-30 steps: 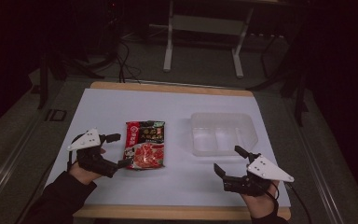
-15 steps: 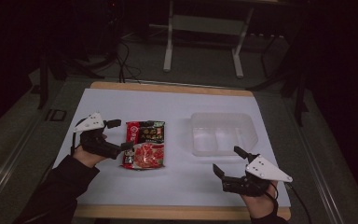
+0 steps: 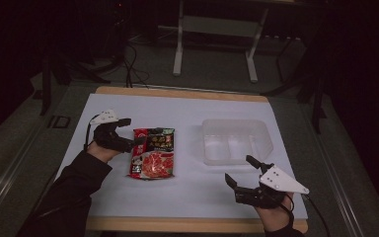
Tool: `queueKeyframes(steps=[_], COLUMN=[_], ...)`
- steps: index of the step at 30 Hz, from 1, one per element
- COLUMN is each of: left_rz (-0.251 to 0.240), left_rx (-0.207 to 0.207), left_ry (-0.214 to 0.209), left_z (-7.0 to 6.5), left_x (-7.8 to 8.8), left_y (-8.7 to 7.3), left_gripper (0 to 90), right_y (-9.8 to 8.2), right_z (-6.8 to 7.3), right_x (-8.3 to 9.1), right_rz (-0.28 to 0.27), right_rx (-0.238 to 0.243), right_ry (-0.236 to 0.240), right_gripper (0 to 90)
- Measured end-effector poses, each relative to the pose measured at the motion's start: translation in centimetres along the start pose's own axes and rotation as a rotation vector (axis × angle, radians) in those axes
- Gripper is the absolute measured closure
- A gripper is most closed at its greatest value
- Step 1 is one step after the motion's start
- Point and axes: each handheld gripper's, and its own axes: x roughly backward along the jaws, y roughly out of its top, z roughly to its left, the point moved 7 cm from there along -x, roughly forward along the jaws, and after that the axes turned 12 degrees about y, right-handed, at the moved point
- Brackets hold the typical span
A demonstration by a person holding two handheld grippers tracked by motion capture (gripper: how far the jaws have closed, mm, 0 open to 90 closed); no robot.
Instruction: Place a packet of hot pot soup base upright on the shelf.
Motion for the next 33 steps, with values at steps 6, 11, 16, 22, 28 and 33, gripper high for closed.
queueKeyframes(steps=[6, 11, 16, 22, 28, 33], left_rz=[0.034, 0.061, 0.124, 0.177, 0.237, 0.304], left_rx=[0.004, 0.001, 0.049, 0.094, 0.191, 0.208], left_ry=[0.057, 0.110, 0.146, 0.194, 0.243, 0.234], left_z=[1.4, 2.6, 3.9, 5.0, 6.0, 5.6], left_x=[-1.8, -2.8, -4.3, -5.5, -6.6, -7.5], left_y=[-0.4, -1.4, -3.2, -4.4, -5.7, -6.7], left_gripper=[6.4, 20.3, 31.1, 33.8, 35.9, 39.4], right_y=[-0.1, -0.1, -0.2, -0.4, -0.5, -0.5], right_z=[0.1, 0.2, 0.1, 0.1, 0.1, 0.0], right_x=[-0.1, -0.1, -0.2, -0.3, -0.3, -0.4], right_rz=[0.001, 0.005, 0.007, 0.014, 0.016, 0.016], right_rx=[-0.002, 0.005, -0.002, -0.003, -0.002, -0.002], right_ry=[0.008, 0.011, 0.013, 0.015, 0.016, 0.014], right_gripper=[14.1, 14.2, 14.6, 14.6, 14.6, 14.7])
